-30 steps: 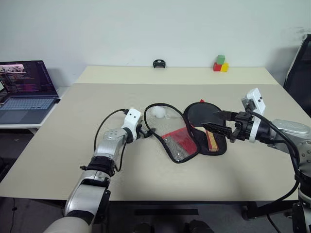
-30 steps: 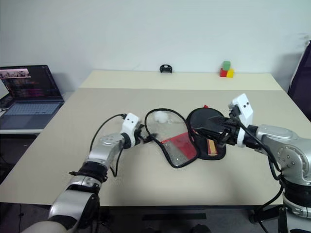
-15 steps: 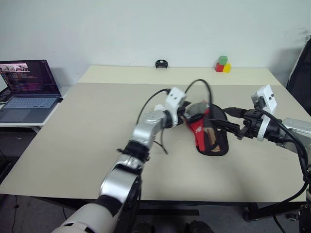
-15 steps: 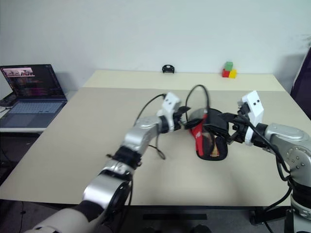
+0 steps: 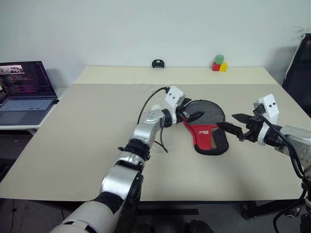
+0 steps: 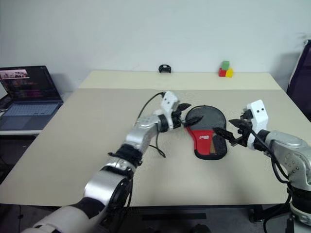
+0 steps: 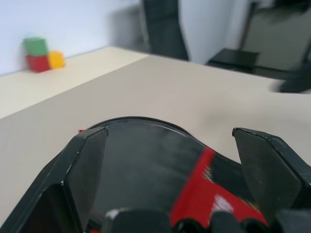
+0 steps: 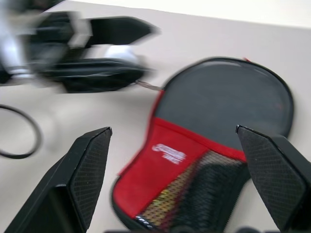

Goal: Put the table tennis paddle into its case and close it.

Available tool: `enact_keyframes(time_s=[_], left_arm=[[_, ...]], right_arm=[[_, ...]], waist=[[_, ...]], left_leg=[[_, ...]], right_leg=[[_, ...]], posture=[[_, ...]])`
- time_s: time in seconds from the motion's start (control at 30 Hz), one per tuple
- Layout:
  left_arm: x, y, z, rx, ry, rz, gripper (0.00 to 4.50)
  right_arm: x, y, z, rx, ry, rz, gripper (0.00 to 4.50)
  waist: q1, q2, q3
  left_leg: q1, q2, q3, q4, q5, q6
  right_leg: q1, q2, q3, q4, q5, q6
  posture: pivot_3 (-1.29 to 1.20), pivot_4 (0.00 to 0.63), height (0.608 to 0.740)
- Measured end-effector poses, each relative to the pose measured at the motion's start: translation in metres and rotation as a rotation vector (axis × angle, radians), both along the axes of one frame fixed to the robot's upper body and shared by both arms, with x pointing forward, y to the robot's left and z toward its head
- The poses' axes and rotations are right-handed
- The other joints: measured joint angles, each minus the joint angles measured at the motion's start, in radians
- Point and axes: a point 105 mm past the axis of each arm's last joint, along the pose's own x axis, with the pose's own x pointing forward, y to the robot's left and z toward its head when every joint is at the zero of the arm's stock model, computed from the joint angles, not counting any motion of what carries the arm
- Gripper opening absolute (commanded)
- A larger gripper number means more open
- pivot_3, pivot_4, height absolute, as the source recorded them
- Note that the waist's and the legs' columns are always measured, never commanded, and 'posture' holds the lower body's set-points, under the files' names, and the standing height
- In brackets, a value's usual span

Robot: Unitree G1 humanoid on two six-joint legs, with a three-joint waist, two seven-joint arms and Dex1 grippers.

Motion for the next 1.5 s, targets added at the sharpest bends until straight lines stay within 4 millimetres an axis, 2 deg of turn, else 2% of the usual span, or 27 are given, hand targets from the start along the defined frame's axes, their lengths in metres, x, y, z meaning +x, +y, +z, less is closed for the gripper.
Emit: enact_keyframes(time_s=[0.17, 0.33, 0.43, 0.57, 0.7, 0.8, 1.1, 1.3, 1.4, 1.5], left_arm=[[-0.025, 0.039, -0.015, 0.027, 0.049, -0.027, 4.5], [-0.035, 0.062, 0.005, 0.009, 0.023, 0.022, 4.5], [-0.037, 0.071, 0.009, 0.004, 0.027, 0.054, 4.5], [-0.039, 0.077, 0.006, 0.011, 0.047, 0.08, 4.5], [-0.042, 0.077, 0.02, -0.02, 0.015, 0.093, 4.5], [-0.044, 0.075, 0.024, -0.029, 0.0, 0.086, 4.5], [-0.044, 0.077, 0.025, -0.022, -0.004, 0.09, 4.5], [-0.044, 0.08, 0.025, -0.013, -0.007, 0.097, 4.5], [-0.044, 0.08, 0.025, -0.012, -0.007, 0.097, 4.5], [-0.043, 0.082, 0.025, -0.006, -0.009, 0.101, 4.5]], right_arm=[[0.014, -0.005, -0.024, -0.017, 0.068, -0.032, 4.49], [0.035, -0.01, -0.042, -0.075, 0.094, -0.084, 4.49], [0.046, -0.014, -0.052, -0.089, 0.106, -0.113, 4.49], [0.061, -0.022, -0.064, -0.113, 0.134, -0.164, 4.49], [0.075, -0.032, -0.077, -0.082, 0.202, -0.227, 4.49], [0.08, -0.029, -0.082, -0.055, 0.229, -0.227, 4.49], [0.078, -0.028, -0.084, -0.054, 0.268, -0.173, 4.49], [0.069, -0.017, -0.088, -0.079, 0.284, -0.088, 4.49], [0.067, -0.013, -0.089, -0.082, 0.291, -0.071, 3.9], [0.067, -0.009, -0.091, -0.078, 0.294, -0.062, 2.96]], waist=[[0.002, 0.0, 0.0], [0.005, 0.0, 0.0], [0.004, 0.0, 0.0], [0.003, 0.0, 0.0], [0.003, 0.0, 0.0], [0.001, 0.0, 0.0], [0.001, 0.0, 0.0], [-0.001, 0.0, 0.0], [-0.002, 0.0, -0.001], [-0.002, 0.0, -0.001]], left_leg=[[-0.001, 0.0, -0.001, 0.001, 0.0, 0.0], [0.0, -0.001, -0.001, 0.002, 0.0, 0.0], [-0.001, 0.0, -0.001, 0.002, 0.0, 0.0], [0.0, 0.0, -0.001, 0.002, 0.0, 0.0], [0.0, 0.0, -0.001, 0.002, 0.0, 0.0], [0.0, 0.0, 0.0, 0.002, 0.0, 0.0], [0.0, 0.0, 0.0, 0.002, 0.0, 0.0], [0.0, 0.0, 0.0, 0.002, 0.0, 0.0], [0.001, 0.0, 0.0, 0.002, 0.0, 0.0], [0.001, 0.0, 0.0, 0.002, 0.0, 0.0]], right_leg=[[0.0, 0.0, 0.0, 0.0, 0.0, 0.0], [0.001, 0.0, -0.001, 0.0, 0.0, 0.0], [0.001, 0.0, -0.001, 0.0, 0.0, 0.0], [0.001, 0.0, -0.001, 0.0, 0.0, 0.0], [0.001, 0.0, -0.001, 0.0, 0.0, 0.0], [0.001, 0.0, 0.0, 0.0, 0.0, 0.0], [0.001, 0.0, 0.0, 0.0, 0.0, 0.0], [0.001, 0.0, 0.0, 0.0, 0.0, 0.0], [0.001, 0.0, 0.0, 0.001, 0.0, 0.0], [0.001, 0.0, 0.0, 0.001, 0.0, 0.0]], posture=[[0.0, 0.15, 0.74], [0.0, 0.15, 0.74], [0.0, 0.15, 0.74], [0.0, 0.15, 0.74], [0.0, 0.15, 0.74], [0.0, 0.15, 0.74], [0.0, 0.15, 0.74], [0.0, 0.15, 0.74], [0.0, 0.15, 0.74], [0.0, 0.15, 0.74]])
